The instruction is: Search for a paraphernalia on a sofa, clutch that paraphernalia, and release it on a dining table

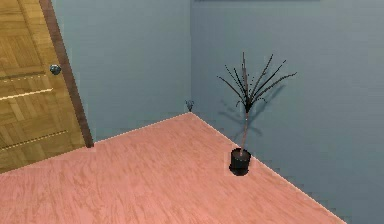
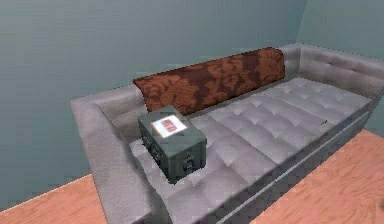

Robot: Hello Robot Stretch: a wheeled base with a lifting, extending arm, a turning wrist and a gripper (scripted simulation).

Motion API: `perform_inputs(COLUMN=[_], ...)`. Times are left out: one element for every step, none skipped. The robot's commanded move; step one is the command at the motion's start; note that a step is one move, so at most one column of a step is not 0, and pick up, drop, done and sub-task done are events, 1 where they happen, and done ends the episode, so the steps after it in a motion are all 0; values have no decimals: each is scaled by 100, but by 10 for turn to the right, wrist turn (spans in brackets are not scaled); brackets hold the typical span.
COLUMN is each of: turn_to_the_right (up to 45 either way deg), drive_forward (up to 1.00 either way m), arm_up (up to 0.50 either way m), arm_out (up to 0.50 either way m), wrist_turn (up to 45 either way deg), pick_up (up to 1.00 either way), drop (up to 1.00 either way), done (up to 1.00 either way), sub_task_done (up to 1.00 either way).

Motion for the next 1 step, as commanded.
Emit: perform_inputs(turn_to_the_right=[0], drive_forward=[0], arm_up=[0], arm_out=[44], wrist_turn=[0], pick_up=[0], drop=[0], done=[0], sub_task_done=[0])
